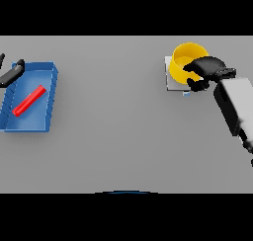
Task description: Pick up the red beaker and tilt it to pour out 1 green nut into yellow bowl. Pick up the yellow bowl and place it on the metallic measuring scale.
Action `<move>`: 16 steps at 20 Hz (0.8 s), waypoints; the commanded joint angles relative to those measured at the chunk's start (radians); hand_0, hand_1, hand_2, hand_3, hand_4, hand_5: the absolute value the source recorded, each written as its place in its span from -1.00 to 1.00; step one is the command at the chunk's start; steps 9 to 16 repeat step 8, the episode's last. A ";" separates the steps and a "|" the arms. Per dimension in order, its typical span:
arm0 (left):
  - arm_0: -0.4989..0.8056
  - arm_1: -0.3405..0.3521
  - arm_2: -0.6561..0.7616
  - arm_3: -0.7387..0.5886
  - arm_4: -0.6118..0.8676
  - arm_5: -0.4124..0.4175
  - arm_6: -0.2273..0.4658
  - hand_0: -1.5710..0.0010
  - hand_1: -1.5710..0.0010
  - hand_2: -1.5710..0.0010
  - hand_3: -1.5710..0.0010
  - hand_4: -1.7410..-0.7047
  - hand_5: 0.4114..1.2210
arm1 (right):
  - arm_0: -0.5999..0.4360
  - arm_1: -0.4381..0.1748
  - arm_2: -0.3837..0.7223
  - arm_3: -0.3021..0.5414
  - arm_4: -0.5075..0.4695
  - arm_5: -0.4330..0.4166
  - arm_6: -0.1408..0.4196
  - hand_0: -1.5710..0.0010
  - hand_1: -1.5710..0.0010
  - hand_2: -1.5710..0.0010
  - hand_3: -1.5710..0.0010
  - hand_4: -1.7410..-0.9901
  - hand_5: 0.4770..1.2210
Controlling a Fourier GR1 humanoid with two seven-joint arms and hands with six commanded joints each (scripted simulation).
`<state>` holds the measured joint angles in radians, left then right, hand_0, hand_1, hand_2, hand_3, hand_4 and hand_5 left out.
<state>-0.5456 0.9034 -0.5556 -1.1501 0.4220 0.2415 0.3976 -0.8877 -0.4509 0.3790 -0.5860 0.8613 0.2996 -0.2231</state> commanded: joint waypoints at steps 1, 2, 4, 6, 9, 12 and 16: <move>-0.001 0.000 0.001 0.003 -0.002 0.003 -0.002 1.00 1.00 1.00 1.00 0.96 -0.27 | -0.006 0.000 0.007 0.005 0.009 -0.009 -0.014 0.76 0.61 0.43 0.38 -0.32 0.03; -0.007 -0.005 0.002 0.008 0.000 -0.002 -0.004 1.00 1.00 1.00 1.00 0.97 -0.28 | -0.017 -0.004 0.008 0.014 0.011 -0.006 -0.025 0.81 0.69 0.52 0.43 -0.28 -0.02; 0.000 -0.007 0.007 0.011 0.004 0.004 -0.016 1.00 1.00 1.00 1.00 0.97 -0.29 | -0.009 0.007 0.012 0.020 0.011 0.004 -0.019 0.88 0.80 0.68 0.52 -0.20 -0.10; 0.009 0.002 0.006 -0.002 0.004 0.007 -0.009 1.00 1.00 1.00 1.00 0.97 -0.30 | -0.006 0.001 0.009 0.014 0.008 0.016 0.000 0.92 0.87 0.79 0.59 -0.15 -0.17; -0.013 -0.013 0.003 0.020 -0.003 0.003 -0.011 1.00 1.00 1.00 1.00 0.97 -0.30 | -0.003 -0.004 0.003 0.008 0.000 0.035 0.013 0.95 0.92 0.87 0.65 -0.12 -0.24; -0.013 -0.013 0.003 0.020 -0.003 0.003 -0.011 1.00 1.00 1.00 1.00 0.97 -0.30 | -0.003 -0.004 0.003 0.008 0.000 0.035 0.013 0.95 0.92 0.87 0.65 -0.12 -0.24; -0.013 -0.013 0.003 0.020 -0.003 0.003 -0.011 1.00 1.00 1.00 1.00 0.97 -0.30 | -0.003 -0.004 0.003 0.008 0.000 0.035 0.013 0.95 0.92 0.87 0.65 -0.12 -0.24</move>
